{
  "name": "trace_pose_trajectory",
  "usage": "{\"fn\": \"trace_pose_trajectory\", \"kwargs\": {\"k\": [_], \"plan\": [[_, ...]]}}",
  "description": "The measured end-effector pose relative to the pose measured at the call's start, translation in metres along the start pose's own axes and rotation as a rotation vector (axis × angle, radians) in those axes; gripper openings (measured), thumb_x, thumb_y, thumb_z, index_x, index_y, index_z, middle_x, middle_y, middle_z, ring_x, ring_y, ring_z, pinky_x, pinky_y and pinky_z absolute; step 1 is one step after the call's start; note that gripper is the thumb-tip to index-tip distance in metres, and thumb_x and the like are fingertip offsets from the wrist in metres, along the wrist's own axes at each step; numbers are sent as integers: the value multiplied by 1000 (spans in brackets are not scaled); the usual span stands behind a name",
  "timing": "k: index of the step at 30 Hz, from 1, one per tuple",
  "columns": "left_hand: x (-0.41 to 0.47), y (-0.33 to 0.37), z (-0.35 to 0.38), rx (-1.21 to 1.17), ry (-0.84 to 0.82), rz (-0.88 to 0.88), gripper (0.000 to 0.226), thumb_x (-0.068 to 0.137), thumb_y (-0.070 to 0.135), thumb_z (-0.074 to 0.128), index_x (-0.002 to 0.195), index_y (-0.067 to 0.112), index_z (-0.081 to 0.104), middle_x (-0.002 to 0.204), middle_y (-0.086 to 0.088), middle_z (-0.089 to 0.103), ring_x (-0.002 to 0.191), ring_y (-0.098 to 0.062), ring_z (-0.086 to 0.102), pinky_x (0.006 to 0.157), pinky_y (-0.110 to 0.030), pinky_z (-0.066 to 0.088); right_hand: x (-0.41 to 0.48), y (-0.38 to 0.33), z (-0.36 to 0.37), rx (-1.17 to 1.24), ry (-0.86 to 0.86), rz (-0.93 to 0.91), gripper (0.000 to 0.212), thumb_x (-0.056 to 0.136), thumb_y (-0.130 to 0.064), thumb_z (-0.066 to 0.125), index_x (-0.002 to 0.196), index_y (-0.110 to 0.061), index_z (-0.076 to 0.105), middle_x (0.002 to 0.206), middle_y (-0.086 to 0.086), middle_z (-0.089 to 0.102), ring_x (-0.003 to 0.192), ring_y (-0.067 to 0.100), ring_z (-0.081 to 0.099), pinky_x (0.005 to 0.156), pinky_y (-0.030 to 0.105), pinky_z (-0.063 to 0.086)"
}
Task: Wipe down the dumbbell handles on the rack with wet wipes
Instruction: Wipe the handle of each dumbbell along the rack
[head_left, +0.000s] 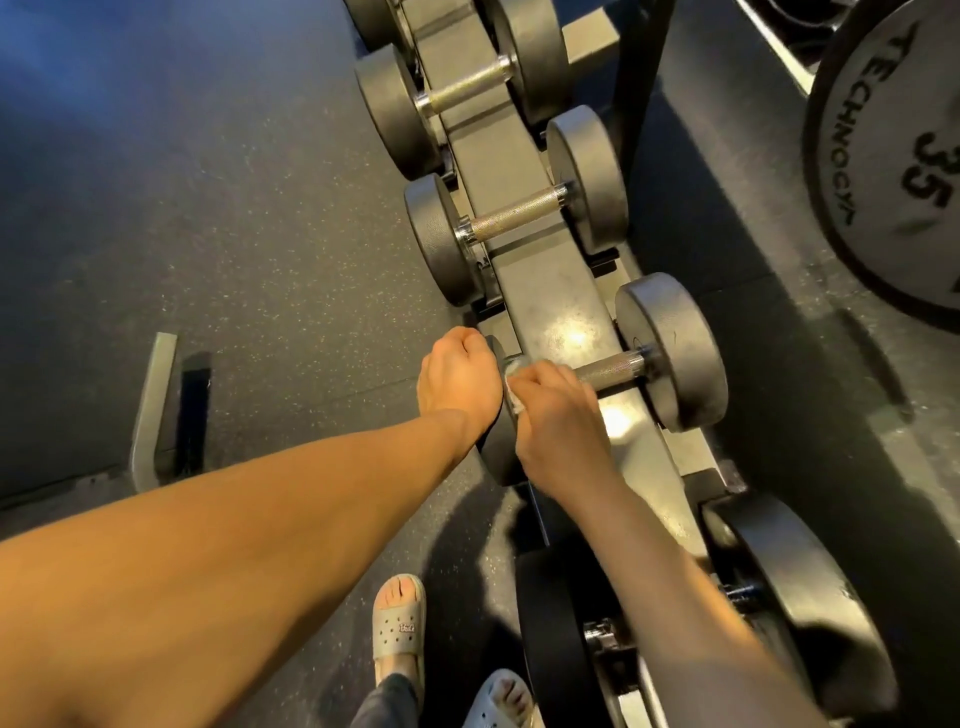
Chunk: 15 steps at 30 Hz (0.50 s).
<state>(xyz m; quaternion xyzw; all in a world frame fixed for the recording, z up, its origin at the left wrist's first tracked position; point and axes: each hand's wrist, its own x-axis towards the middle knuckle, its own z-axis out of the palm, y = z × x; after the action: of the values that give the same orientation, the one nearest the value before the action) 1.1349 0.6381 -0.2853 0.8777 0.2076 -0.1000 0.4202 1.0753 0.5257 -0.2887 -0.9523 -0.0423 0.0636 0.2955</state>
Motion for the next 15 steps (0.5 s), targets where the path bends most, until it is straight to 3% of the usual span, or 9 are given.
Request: {"fn": "trace_pose_trajectory", "kwargs": {"k": [2,4,6,9,12,15], "plan": [[0,0,0,-8,-3,-4,36,105,25,35,102,14,69,95,-2,64,93,-27,59,80,-38,45,18,7,-10,-245,-218,-97,26,95,-10,48,115,-16,64,124,-3,55,122,19,46,118,42,25],[1,1,0,-9,-9,-10,35,104,24,35,101,14,69,95,-3,65,92,-28,60,82,-39,48,38,6,-22,-327,-410,-80,21,99,-19,43,109,-18,61,121,-1,57,119,20,49,121,47,20],[1,1,0,-5,-10,-10,35,104,24,36,100,14,69,95,-3,66,92,-28,60,82,-40,48,61,1,-29,-291,-596,-6,19,102,-24,40,94,-19,56,106,4,61,100,24,55,105,44,37],[1,1,-1,-3,-15,2,34,103,25,36,97,15,68,94,-4,66,91,-28,60,80,-41,49,94,2,-32,-107,-822,190,23,98,-17,44,83,-11,60,92,11,65,86,27,62,81,38,49],[1,1,-1,-5,-21,1,35,103,25,35,97,15,68,94,-5,66,91,-28,60,81,-41,50,106,5,-33,47,-947,374,31,96,-14,40,93,0,68,90,22,74,75,33,70,85,44,58],[0,2,-2,-8,-27,-6,34,103,24,35,98,15,68,92,-3,65,91,-27,60,80,-40,48,97,7,-29,-75,-866,283,30,101,-24,38,92,-8,63,92,14,69,78,28,66,81,41,53]]}}
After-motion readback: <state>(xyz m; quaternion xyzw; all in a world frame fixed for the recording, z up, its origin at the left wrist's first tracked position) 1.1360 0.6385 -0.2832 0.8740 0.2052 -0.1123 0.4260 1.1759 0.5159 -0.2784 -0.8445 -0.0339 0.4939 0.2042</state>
